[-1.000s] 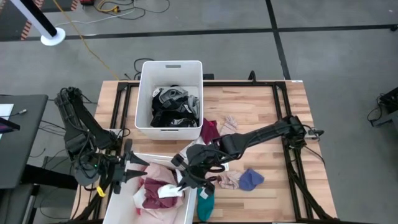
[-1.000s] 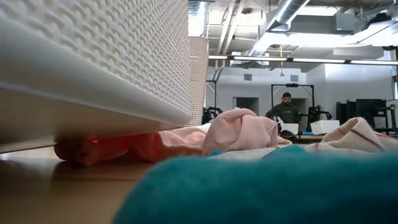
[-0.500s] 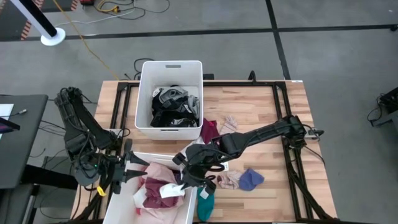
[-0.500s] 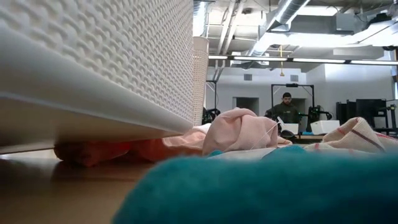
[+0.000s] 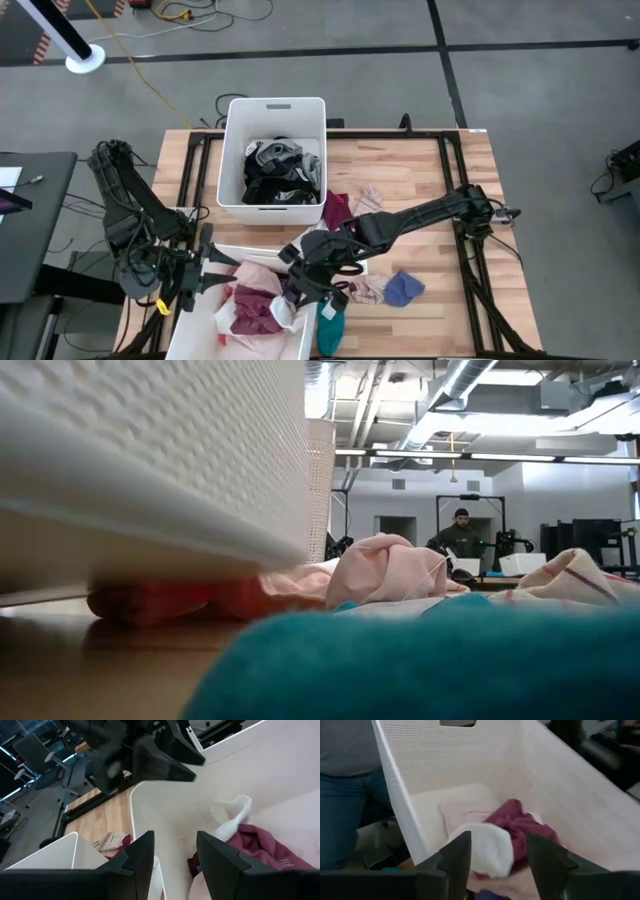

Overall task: Sort clothes
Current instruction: Put the light brown striped sock into the bottom white laundry bin

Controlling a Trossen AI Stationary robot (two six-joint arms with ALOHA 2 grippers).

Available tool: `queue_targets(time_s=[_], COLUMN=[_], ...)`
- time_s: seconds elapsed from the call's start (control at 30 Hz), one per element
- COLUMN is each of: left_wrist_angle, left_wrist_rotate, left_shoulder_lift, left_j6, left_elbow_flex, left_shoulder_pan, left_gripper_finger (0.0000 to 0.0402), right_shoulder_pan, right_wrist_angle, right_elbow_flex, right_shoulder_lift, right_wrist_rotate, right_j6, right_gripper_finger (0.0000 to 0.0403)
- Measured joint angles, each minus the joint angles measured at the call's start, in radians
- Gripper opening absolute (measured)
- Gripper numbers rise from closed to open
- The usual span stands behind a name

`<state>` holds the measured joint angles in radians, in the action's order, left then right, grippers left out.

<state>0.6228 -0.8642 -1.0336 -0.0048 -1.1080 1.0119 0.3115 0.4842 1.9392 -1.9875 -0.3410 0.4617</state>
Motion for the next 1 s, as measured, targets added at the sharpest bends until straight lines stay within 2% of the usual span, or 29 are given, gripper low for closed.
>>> queue_targets(time_s=[0.23,0.43,0.77,1.0], left_wrist_angle=[0.0,0.001,0.0,-0.001], left_wrist_rotate=[0.0,0.0,0.0,0.0], left_shoulder_lift=[0.0,0.0,0.0,0.0], left_j6=[-0.001,-0.02,-0.03,-0.055], left_elbow_flex=[0.0,0.0,0.0,0.0], left_shoulder_pan=[0.0,0.0,0.0,-0.023], left_gripper_finger=[0.0141,0.0141,0.0141,0.0141], right_shoulder_pan=[0.017,0.039,0.091,0.152], right_wrist_angle=[-0.022,0.076,0.368,0.528], right_elbow_flex=[0.001,0.001,0.001,0.001], right_shoulder_lift=[0.08,0.147,0.185,0.184], right_wrist_rotate=[0.013,0.038,0.041,0.083], right_j6=[0.018,-0.007,-0.279,-0.461], right_gripper_finger=[0.0218,0.0215,0.0215,0.0214])
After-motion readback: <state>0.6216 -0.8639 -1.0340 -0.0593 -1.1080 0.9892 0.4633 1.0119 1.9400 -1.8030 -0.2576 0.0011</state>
